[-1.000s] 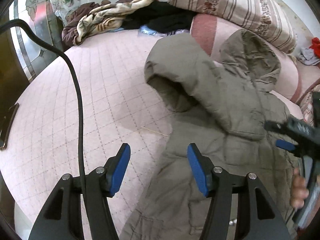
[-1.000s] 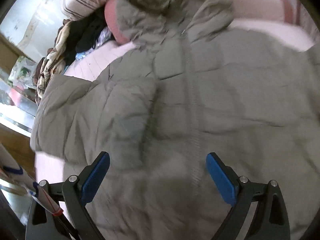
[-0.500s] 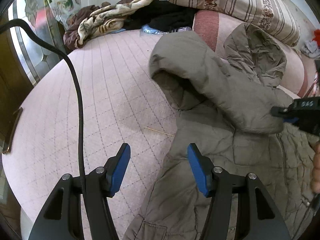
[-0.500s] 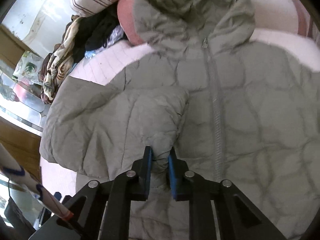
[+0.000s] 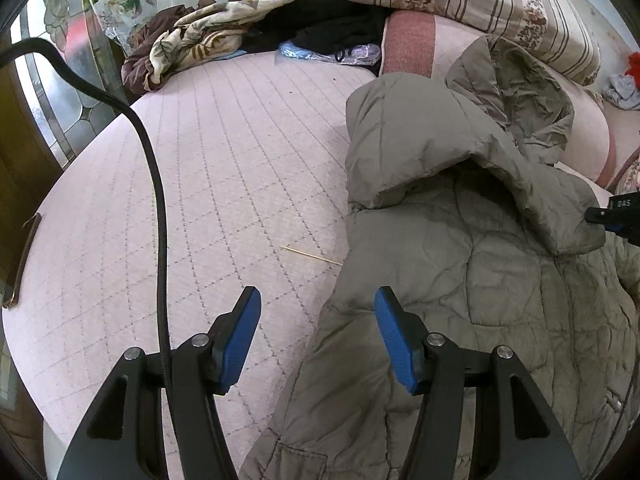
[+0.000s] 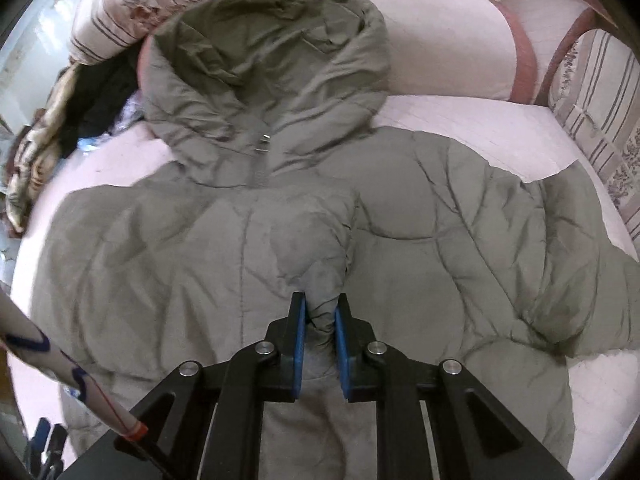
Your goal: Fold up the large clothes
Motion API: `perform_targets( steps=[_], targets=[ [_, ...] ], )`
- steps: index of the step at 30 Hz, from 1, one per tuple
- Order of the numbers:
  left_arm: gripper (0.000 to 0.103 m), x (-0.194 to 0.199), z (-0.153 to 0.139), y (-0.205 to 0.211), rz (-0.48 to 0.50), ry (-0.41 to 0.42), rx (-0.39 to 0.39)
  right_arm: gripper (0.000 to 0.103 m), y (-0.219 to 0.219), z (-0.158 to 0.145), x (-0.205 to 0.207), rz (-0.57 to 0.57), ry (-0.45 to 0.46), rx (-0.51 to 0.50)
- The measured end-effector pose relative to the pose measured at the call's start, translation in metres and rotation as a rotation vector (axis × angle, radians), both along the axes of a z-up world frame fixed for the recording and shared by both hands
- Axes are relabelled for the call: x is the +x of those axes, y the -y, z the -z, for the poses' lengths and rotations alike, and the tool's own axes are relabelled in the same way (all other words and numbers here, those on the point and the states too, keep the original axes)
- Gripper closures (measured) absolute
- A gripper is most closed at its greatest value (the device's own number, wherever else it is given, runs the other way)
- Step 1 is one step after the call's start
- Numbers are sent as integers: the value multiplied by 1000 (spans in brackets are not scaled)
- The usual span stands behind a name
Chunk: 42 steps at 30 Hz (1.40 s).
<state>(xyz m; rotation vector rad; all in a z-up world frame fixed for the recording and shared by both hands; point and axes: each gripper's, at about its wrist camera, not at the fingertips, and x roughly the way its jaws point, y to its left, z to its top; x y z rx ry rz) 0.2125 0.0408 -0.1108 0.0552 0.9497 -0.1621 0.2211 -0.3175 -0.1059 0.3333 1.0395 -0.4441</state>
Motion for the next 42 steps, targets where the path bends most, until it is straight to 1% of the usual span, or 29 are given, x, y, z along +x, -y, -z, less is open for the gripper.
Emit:
perform_targets(
  steps=[5, 7, 11, 13, 15, 17, 19, 21, 22, 24, 26, 28, 31, 32, 33, 35, 36, 38, 41, 42],
  targets=[
    [45, 2, 5, 5, 14, -6, 27, 88, 11, 24, 12, 25, -53, -49],
    [45, 3, 7, 6, 16, -15, 30, 88, 17, 28, 15, 36, -61, -71],
    [45, 3, 9, 8, 21, -27, 24, 88, 27, 20, 12, 42, -40, -74],
    [45, 2, 10, 9, 25, -26, 29, 88, 31, 14, 10, 28, -26, -82],
    [45, 1, 10, 10, 29, -24, 32, 83, 37, 11, 7, 24, -21, -80],
    [45, 0, 10, 11, 32, -23, 34, 80, 39, 5, 2, 47, -17, -105],
    [45, -1, 10, 11, 34, -23, 36, 75, 38, -3, -5, 65, 4, -135],
    [45, -1, 10, 11, 32, -24, 34, 60, 32, -13, -14, 77, 41, -177],
    [45, -1, 11, 11, 33, -27, 34, 58, 27, -19, -17, 86, 58, -198],
    [45, 0, 12, 11, 34, -31, 34, 57, 20, -25, -18, 99, 83, -219],
    [45, -1, 12, 13, 38, -34, 32, 57, 10, -23, -15, 57, 91, -191],
    [45, 0, 13, 14, 45, -36, 37, 57, -2, -13, -4, -3, 67, -181],
    [45, -1, 15, 17, 54, -33, 52, 57, -20, 6, 11, -61, 24, -222],
    [45, -1, 15, 18, 58, -35, 53, 57, -22, 16, 18, -75, -6, -224],
    [45, 0, 15, 18, 59, -37, 52, 57, -23, 28, 25, -81, -58, -231],
    [45, 1, 16, 18, 59, -42, 51, 57, -21, 44, 33, -71, -140, -308],
    [45, 2, 16, 18, 60, -43, 50, 57, -20, 47, 34, -62, -163, -361],
    [45, 3, 15, 18, 61, -45, 49, 57, -14, 49, 34, -38, -203, -426],
    [45, 3, 16, 18, 65, -49, 50, 57, 6, 51, 31, -13, -232, -392],
    [45, 3, 16, 19, 65, -50, 51, 55, 12, 52, 29, -4, -236, -374]
  ],
)
